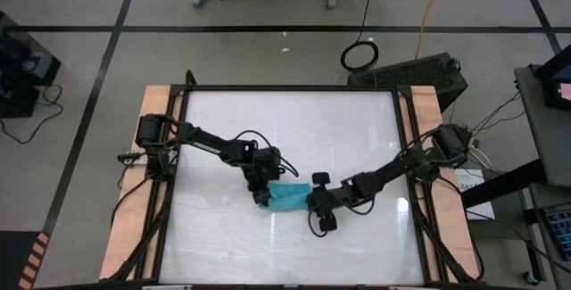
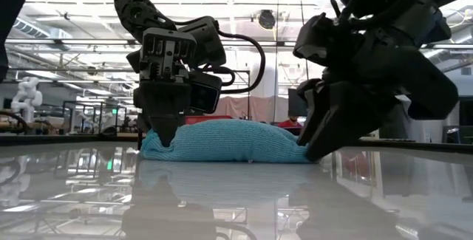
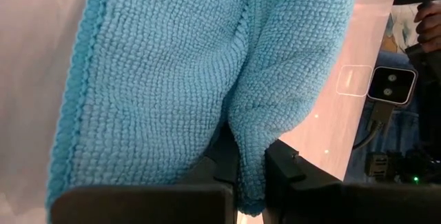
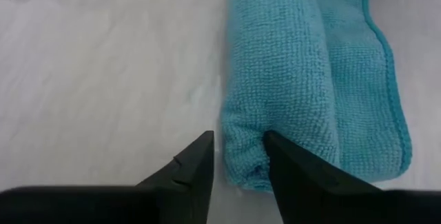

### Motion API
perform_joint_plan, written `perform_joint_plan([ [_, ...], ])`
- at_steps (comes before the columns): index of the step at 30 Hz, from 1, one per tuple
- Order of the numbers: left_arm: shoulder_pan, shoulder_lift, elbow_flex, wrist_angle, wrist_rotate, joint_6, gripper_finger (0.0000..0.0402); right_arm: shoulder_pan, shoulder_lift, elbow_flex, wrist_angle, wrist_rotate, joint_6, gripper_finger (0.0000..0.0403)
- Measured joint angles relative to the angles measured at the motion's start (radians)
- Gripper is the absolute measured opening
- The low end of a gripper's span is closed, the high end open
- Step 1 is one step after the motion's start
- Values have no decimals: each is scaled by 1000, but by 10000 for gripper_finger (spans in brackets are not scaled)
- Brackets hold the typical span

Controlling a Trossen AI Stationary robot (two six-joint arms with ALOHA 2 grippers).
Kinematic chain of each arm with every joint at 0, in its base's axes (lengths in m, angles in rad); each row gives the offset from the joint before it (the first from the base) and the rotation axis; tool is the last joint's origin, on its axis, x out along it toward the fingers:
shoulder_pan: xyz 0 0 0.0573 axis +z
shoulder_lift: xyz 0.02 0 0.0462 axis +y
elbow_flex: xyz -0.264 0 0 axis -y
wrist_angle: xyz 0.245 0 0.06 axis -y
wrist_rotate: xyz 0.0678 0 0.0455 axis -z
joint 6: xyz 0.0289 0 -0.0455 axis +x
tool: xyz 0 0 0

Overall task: Roll towel
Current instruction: Roll the blue microfiber towel

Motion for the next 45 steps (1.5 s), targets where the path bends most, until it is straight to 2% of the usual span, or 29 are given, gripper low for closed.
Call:
perform_joint_plan([
  [5, 0, 0, 0, 0, 0, 0, 33, -19, 0, 0, 0, -26, 26, 68],
  [10, 0, 0, 0, 0, 1, 2, 61, -51, 0, 0, 1, -75, 94, 9],
  [18, 0, -29, 1, -6, 66, 84, 115, -104, 0, 0, 7, -187, 186, 5],
  [23, 0, -121, 1, -12, 39, 142, 125, -126, 1, -1, 20, -257, 223, 4],
  [27, -6, -229, 2, -66, -95, 227, 126, -142, 2, -2, 27, -299, 244, 2],
  [32, -77, -349, 2, -179, -378, 406, 126, -168, 2, -2, 28, -352, 279, 1],
  [35, -144, -384, 2, -205, -545, 465, 126, -186, 3, -2, 28, -390, 301, 1],
  [45, -325, -391, 2, -177, -828, 524, 126, -235, 3, -2, 29, -504, 389, 0],
])
